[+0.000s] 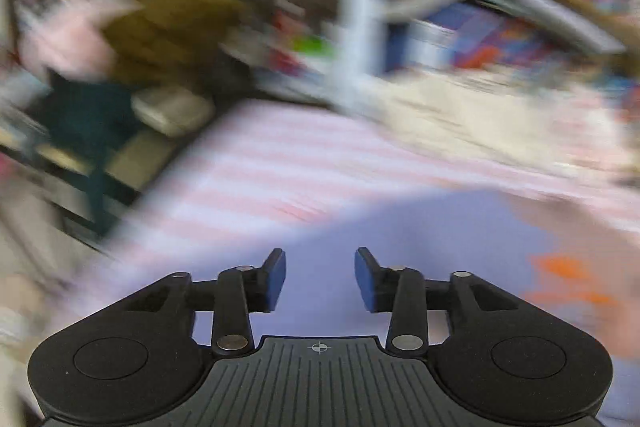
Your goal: Fold clothes
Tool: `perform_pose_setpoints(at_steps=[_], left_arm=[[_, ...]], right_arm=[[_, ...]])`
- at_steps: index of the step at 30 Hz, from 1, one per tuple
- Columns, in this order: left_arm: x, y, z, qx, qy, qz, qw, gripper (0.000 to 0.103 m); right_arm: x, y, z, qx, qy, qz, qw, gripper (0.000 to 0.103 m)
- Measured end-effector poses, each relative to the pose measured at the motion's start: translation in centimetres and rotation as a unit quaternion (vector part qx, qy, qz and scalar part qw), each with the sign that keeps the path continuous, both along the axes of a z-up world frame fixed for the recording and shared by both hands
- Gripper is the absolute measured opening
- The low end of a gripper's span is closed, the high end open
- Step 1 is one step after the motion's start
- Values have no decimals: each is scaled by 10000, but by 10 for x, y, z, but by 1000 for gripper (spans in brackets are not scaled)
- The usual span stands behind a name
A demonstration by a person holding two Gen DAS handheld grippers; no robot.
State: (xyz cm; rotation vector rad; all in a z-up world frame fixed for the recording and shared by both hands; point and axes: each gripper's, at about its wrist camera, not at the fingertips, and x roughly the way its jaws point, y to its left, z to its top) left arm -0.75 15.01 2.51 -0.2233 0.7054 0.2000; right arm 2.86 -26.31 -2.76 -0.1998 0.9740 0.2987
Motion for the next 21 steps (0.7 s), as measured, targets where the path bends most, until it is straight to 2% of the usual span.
perform_pose_setpoints(at_steps=[1, 3, 5, 9, 11, 12, 14, 17, 21], left_arm=[[2, -12, -6, -301, 86, -180, 9993, 45], [7, -37, -17, -796, 269, -479, 9953, 65], [11, -43, -22, -779, 334, -470, 9953, 72], [21, -56, -34, -744, 464, -454, 9951, 71], [25, -62, -39, -726, 530, -446, 9950, 65], [28, -65, -42, -718, 562, -441, 9949, 52], [32, -71, -48, -700, 627, -433, 9946, 33], [39, -80, -56, -674, 724, -421, 9942, 15], [60, -83, -57, -665, 667, -558, 9940, 12]], right_arm=[[0, -1, 0, 18, 10, 5, 10000, 13], [1, -3, 0, 78, 30, -4, 10000, 13], [1, -4, 0, 124, 33, -4, 9999, 13], [0, -7, -1, 208, 5, -6, 9998, 13], [0, -9, -1, 250, -9, -8, 9997, 13], [0, -10, -1, 271, -16, -8, 9996, 13], [-1, -11, -1, 303, -32, -2, 9995, 13], [3, -12, -1, 306, -73, 2, 9995, 12], [14, -12, -1, 302, -132, -63, 9994, 12]])
